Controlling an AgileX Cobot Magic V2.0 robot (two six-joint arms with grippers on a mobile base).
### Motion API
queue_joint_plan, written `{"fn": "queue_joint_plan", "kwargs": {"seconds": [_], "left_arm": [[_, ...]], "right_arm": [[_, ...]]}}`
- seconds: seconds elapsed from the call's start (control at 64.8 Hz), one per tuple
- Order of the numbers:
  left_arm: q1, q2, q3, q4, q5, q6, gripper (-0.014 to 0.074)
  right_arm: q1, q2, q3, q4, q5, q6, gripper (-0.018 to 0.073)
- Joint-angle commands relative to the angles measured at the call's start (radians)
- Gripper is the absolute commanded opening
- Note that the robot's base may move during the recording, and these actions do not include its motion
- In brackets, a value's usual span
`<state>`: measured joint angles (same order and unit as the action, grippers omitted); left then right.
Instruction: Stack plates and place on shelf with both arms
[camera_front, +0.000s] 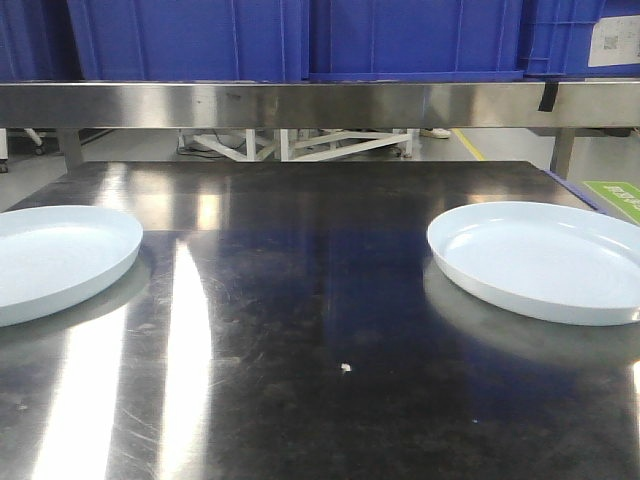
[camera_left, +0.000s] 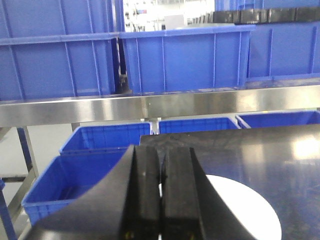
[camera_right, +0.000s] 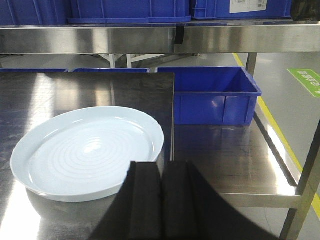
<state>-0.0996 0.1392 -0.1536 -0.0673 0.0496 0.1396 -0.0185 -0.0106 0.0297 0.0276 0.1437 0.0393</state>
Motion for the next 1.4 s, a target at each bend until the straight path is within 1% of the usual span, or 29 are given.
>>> {"fn": "queue_joint_plan", "kwargs": {"seconds": [0.0,0.108,0.278,0.324,0.417,0.525,0.633,0.679,0.803,0.88,0.926,1.019,1.127,1.204,1.235,1.312,1.358,1.374,1.389], "left_arm": [[-0.007,0.091,-0.082,-0.006,-0.063,-0.005,0.0083],[-0.007,0.215,-0.140,-0.006,-0.050,-0.005,0.0083],[-0.007,0.431,-0.259,-0.021,0.037,-0.009,0.0083],[-0.007,0.484,-0.288,-0.045,0.065,-0.009,0.0083],[-0.007,0.604,-0.365,-0.115,0.143,-0.009,0.0083],[-0.007,0.735,-0.440,-0.137,0.169,-0.009,0.0083],[0.014,0.860,-0.494,-0.261,0.169,-0.009,0.0083],[0.033,0.906,-0.516,-0.298,0.193,-0.009,0.0083],[0.104,1.008,-0.585,-0.300,0.287,-0.009,0.0083],[0.148,1.071,-0.638,-0.300,0.366,-0.009,0.0083],[0.180,1.112,-0.679,-0.300,0.437,-0.009,0.0083],[0.225,1.205,-0.775,-0.300,0.571,-0.005,0.0083],[0.254,1.315,-0.888,-0.297,0.727,-0.003,0.0083],[0.264,1.383,-0.945,-0.287,0.786,-0.002,0.0086],[0.265,1.408,-0.968,-0.280,0.797,-0.002,0.0096],[0.265,1.450,-1.003,-0.274,0.799,-0.002,0.0153],[0.265,1.470,-1.021,-0.274,0.799,-0.002,0.0204],[0.265,1.481,-1.028,-0.274,0.801,-0.002,0.0246],[0.265,1.488,-1.032,-0.274,0.804,-0.002,0.0267]], "right_arm": [[-0.005,-0.019,0.000,-0.009,-0.088,-0.003,0.0049],[-0.005,-0.019,0.000,-0.009,-0.088,-0.003,0.0049],[-0.005,-0.019,0.000,-0.009,-0.088,-0.003,0.0049],[-0.005,-0.019,0.000,-0.009,-0.088,-0.003,0.0049],[-0.005,-0.019,0.000,-0.009,-0.088,-0.003,0.0049],[-0.005,-0.019,0.000,-0.009,-0.088,-0.003,0.0049],[-0.005,-0.019,0.000,-0.009,-0.088,-0.003,0.0049],[-0.005,-0.019,0.000,-0.009,-0.088,-0.003,0.0049],[-0.005,-0.019,0.000,-0.009,-0.088,-0.003,0.0049],[-0.005,-0.019,0.000,-0.009,-0.088,-0.003,0.0049],[-0.005,-0.019,0.000,-0.009,-0.088,-0.003,0.0049],[-0.005,-0.019,0.000,-0.009,-0.088,-0.003,0.0049],[-0.005,-0.019,0.000,-0.009,-0.088,-0.003,0.0049],[-0.005,-0.019,0.000,-0.009,-0.088,-0.003,0.0049],[-0.005,-0.019,0.000,-0.009,-0.088,-0.003,0.0049],[-0.005,-0.019,0.000,-0.009,-0.088,-0.003,0.0049],[-0.005,-0.019,0.000,-0.009,-0.088,-0.003,0.0049],[-0.005,-0.019,0.000,-0.009,-0.088,-0.003,0.0049],[-0.005,-0.019,0.000,-0.009,-0.088,-0.003,0.0049]]}}
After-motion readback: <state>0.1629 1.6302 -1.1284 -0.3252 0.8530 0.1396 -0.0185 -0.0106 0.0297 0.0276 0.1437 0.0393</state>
